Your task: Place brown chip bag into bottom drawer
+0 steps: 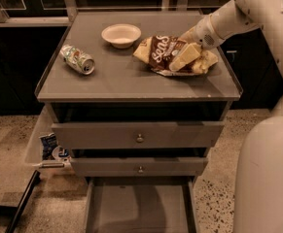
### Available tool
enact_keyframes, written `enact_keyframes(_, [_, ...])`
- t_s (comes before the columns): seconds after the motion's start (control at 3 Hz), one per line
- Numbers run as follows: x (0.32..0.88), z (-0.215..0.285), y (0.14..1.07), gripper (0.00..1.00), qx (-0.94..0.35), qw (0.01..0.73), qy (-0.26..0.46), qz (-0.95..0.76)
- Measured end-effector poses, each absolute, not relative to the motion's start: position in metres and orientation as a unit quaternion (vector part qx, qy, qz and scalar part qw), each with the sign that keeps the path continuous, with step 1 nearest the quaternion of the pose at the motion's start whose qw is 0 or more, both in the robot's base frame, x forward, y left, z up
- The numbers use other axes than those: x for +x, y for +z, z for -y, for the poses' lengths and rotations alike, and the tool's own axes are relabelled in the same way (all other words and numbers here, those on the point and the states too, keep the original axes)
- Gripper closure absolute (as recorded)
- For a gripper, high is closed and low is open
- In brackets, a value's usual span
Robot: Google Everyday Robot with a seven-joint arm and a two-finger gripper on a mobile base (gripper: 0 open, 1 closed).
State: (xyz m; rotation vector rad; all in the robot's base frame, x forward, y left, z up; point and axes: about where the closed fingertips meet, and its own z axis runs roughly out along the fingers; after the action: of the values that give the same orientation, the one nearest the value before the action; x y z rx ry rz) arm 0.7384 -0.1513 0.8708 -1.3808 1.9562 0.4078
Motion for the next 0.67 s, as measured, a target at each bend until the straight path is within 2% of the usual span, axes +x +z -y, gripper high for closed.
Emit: enact_keyframes(0.67, [0.7384, 0.1514, 0.8706, 0.65, -0.533, 0.348, 0.158, -0.755])
